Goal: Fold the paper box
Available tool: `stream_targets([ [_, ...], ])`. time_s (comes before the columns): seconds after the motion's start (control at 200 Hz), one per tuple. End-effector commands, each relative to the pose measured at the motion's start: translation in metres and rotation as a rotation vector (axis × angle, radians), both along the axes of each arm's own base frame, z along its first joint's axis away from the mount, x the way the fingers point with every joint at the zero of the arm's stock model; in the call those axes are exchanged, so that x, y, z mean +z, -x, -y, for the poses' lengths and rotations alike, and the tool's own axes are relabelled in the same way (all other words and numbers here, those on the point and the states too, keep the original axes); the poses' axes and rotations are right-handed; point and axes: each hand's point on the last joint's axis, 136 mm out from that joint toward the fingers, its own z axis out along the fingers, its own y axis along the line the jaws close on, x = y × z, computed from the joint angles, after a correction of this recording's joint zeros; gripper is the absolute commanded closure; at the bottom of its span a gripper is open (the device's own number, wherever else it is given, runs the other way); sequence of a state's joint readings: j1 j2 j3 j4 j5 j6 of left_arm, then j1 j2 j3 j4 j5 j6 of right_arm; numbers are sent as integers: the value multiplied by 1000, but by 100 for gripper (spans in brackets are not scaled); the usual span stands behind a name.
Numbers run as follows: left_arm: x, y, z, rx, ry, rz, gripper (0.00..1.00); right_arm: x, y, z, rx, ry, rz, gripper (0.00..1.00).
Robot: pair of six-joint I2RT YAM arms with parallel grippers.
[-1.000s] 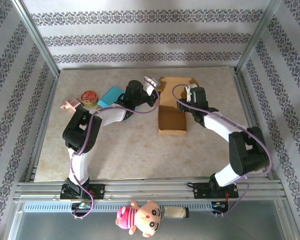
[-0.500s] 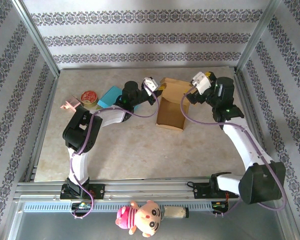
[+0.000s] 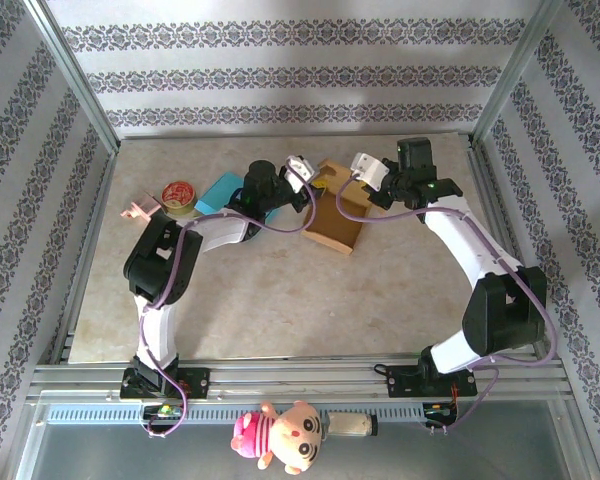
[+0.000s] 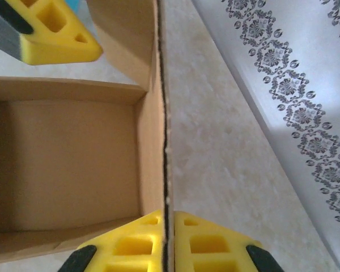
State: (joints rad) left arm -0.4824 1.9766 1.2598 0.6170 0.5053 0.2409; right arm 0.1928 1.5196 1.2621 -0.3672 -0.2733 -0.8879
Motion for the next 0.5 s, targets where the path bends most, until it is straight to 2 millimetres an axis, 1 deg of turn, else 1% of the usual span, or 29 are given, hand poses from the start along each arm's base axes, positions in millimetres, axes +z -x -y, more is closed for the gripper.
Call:
stream_targets([
  [0.0, 16, 12, -9, -26, -93, -34, 61, 16, -7, 1, 5, 44, 50, 93],
  [0.055, 12, 12, -12, -22, -143, -36, 58, 13, -6, -1, 12, 49, 44, 93],
  [0.105, 10, 5, -16, 15, -178, -32, 55, 12, -6, -3, 18, 50, 42, 93],
  [0.18, 8, -1, -18, 26, -226, -17, 55, 10, -6, -5, 22, 46, 33, 93],
  [0.28, 15, -9, -15, 32, -219, 16, 55, 9, -5, -7, 29, 45, 27, 93],
  [0.34, 19, -12, -11, 26, -202, 20, 57, 8, -6, -6, 27, 46, 23, 93],
  [0.455, 29, -17, -5, 20, -152, 25, 64, 6, -5, -8, 29, 43, 8, 93],
  [0.48, 31, -17, -5, 20, -139, 28, 67, 5, -5, -8, 29, 43, 6, 93],
  [0.495, 32, -17, -4, 19, -131, 26, 71, 5, -5, -8, 28, 44, 5, 93],
])
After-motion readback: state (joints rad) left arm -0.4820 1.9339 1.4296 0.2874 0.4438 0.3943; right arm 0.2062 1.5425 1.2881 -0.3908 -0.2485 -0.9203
